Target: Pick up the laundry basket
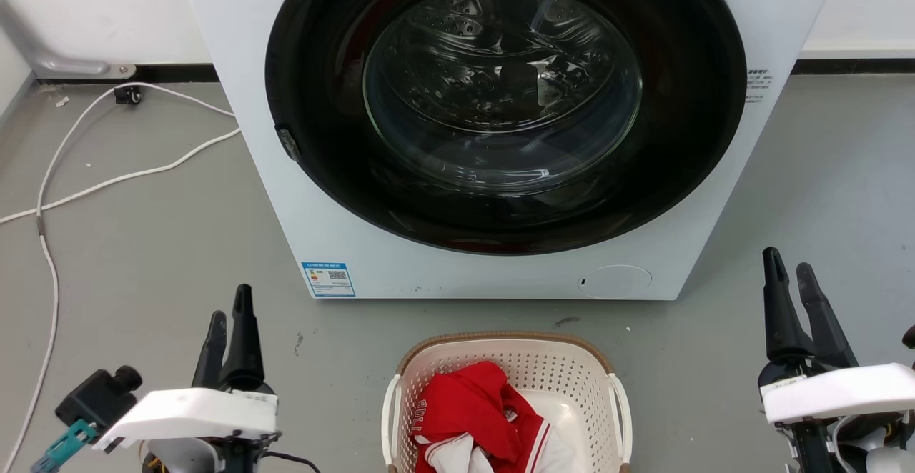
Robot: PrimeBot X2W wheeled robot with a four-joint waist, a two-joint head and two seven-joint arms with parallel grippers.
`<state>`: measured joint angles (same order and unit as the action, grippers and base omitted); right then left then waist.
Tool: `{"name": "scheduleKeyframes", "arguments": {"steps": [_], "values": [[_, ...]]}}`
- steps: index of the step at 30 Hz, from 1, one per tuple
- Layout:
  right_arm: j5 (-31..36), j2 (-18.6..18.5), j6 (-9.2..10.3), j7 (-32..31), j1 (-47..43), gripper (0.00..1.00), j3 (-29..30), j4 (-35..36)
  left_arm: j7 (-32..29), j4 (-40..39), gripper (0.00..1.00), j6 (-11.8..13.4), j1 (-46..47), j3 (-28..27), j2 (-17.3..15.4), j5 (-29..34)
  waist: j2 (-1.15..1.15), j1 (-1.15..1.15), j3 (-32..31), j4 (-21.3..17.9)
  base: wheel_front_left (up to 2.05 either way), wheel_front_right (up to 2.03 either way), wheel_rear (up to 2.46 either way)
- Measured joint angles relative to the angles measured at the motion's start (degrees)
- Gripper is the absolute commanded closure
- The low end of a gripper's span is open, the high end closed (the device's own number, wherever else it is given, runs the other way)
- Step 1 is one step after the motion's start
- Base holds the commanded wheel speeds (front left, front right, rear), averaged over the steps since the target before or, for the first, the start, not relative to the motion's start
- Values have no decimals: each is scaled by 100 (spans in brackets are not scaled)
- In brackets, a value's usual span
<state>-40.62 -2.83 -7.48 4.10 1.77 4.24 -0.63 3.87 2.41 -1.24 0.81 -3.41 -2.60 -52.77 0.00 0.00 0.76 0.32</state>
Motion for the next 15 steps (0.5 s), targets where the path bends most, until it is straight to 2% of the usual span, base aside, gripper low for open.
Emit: {"name": "scheduleKeyframes", "arguments": {"steps": [10, 15], "values": [[944, 0, 0, 174, -88, 0, -5, 288, 190, -353, 0, 130, -63, 502, -32, 1407, 0, 0, 19, -18, 0, 0, 0], [1339, 0, 0, 254, -191, 0, 3, 258, 269, -504, 0, 392, -65, 904, -275, 2030, 0, 0, 21, -34, 0, 0, 0]]}}
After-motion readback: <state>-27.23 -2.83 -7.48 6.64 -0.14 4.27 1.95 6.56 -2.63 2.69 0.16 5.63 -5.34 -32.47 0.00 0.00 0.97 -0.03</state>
